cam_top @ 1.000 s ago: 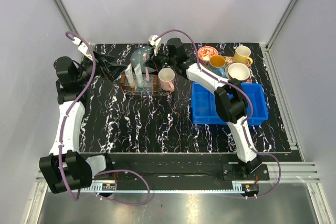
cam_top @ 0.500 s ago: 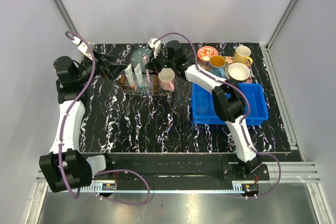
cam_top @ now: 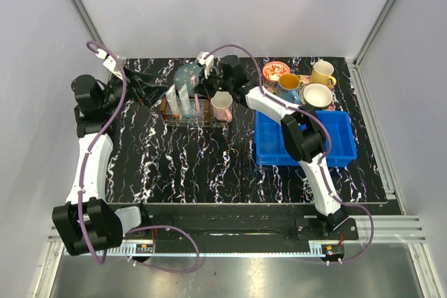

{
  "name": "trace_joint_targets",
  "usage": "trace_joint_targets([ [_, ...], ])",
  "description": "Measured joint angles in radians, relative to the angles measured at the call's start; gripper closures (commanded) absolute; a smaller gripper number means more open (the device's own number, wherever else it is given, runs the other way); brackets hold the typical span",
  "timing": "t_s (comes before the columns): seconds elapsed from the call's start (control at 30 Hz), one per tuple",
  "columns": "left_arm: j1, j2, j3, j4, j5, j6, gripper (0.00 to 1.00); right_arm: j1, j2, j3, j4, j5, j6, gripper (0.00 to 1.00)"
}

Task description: Prepare toiletry sets of a toothbrush and toothpaste on the tray

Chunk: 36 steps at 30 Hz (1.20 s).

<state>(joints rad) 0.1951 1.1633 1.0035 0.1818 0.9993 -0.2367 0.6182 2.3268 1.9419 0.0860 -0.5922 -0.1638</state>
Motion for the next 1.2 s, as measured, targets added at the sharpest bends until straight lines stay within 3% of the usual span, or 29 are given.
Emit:
trace_joint_targets([
  [1.2,0.003,0.005,-0.016,0.001,0.004,-0.001,0.10,0.000,0.012,-0.013,0.008,-0.001,0.035,1.00],
])
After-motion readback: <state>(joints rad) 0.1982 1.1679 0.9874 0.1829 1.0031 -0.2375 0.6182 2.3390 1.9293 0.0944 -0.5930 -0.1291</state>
